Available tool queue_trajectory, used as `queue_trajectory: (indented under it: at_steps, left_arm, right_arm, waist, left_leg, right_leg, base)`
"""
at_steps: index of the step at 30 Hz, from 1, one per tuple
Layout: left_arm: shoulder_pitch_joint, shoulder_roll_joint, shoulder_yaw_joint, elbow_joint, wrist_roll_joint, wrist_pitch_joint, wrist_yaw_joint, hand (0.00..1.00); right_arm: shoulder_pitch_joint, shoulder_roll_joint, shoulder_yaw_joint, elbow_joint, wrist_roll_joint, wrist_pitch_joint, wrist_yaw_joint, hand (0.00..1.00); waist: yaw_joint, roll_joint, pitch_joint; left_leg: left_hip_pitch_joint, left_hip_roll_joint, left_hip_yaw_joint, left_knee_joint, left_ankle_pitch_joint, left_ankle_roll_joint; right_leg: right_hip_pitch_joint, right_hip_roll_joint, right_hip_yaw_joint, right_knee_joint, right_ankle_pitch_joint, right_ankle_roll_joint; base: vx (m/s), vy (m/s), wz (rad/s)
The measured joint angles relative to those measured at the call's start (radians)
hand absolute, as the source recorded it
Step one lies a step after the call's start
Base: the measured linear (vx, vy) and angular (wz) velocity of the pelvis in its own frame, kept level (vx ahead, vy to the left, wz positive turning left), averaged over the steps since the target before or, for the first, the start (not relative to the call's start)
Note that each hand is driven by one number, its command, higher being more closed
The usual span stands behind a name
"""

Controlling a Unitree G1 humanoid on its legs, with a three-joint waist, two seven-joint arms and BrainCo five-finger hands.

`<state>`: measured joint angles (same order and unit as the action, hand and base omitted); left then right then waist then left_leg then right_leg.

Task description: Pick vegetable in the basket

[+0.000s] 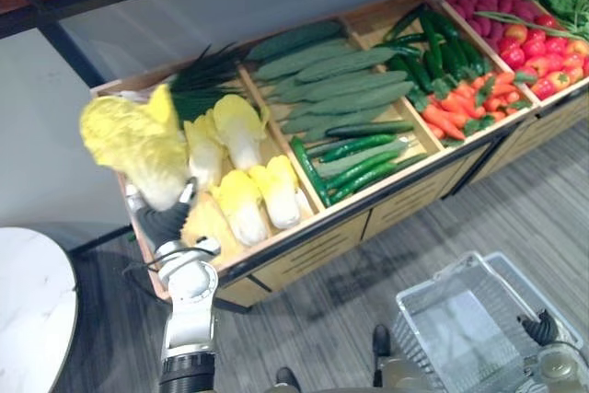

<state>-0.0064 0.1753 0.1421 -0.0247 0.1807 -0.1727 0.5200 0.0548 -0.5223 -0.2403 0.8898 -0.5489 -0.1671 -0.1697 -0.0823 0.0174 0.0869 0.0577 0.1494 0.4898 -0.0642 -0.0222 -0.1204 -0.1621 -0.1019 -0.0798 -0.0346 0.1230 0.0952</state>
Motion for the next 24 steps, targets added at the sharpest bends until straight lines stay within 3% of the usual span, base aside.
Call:
queue_trajectory:
  at_steps: [5, 12, 16, 19, 24]
  left_arm:
    - [0.011, 0.119, -0.176, -0.007, -0.005, -0.073, -0.124, 1.0]
    - [-0.035, 0.33, -0.453, -0.007, -0.251, -0.169, -0.352, 1.0]
    - [-0.108, 0.415, -0.599, -0.04, -0.395, -0.178, -0.524, 1.0]
    - [-0.171, 0.42, -0.692, -0.056, -0.472, -0.19, -0.619, 1.0]
    - [-0.214, 0.455, -0.823, -0.079, -0.507, -0.189, -0.699, 1.0]
  right_arm:
    - [-0.078, -0.11, 0.139, -0.024, -0.001, -0.045, 0.029, 1.0]
    - [-0.164, -0.195, 0.348, -0.21, -0.001, -0.05, 0.05, 1.0]
    - [-0.196, -0.217, 0.428, -0.351, -0.001, -0.06, 0.053, 1.0]
    - [-0.223, -0.226, 0.476, -0.388, -0.001, -0.068, 0.054, 1.0]
    - [-0.263, -0.228, 0.552, -0.407, -0.003, -0.079, 0.058, 1.0]
  waist:
    - [0.001, 0.007, -0.005]
    - [0.002, 0.011, -0.007]
    - [0.002, 0.017, -0.012]
    - [0.001, 0.022, -0.016]
    - [0.002, 0.025, -0.024]
  left_leg:
    - [0.049, -0.01, 0.109, -0.003, -0.024, -0.004]
    - [0.149, -0.012, 0.321, 0.041, -0.1, -0.025]
    - [0.17, 0.021, 0.421, 0.124, -0.163, -0.047]
    - [0.173, 0.05, 0.461, 0.171, -0.19, -0.061]
    - [0.178, 0.081, 0.507, 0.212, -0.203, -0.077]
  right_leg:
    - [-0.022, 0.023, 0.119, -0.005, 0.021, 0.014]
    - [-0.022, 0.068, 0.332, -0.02, 0.058, 0.029]
    - [-0.021, 0.102, 0.407, -0.02, 0.063, 0.03]
    - [-0.021, 0.12, 0.424, -0.018, 0.063, 0.03]
    - [-0.024, 0.141, 0.44, -0.015, 0.065, 0.027]
  base:
    - [0.01, -0.007, -0.71]
    - [0.0, -0.008, -0.89]
    - [-0.04, -0.052, -0.71]
    - [0.0, -0.062, -0.32]
    - [0.0, -0.053, -0.13]
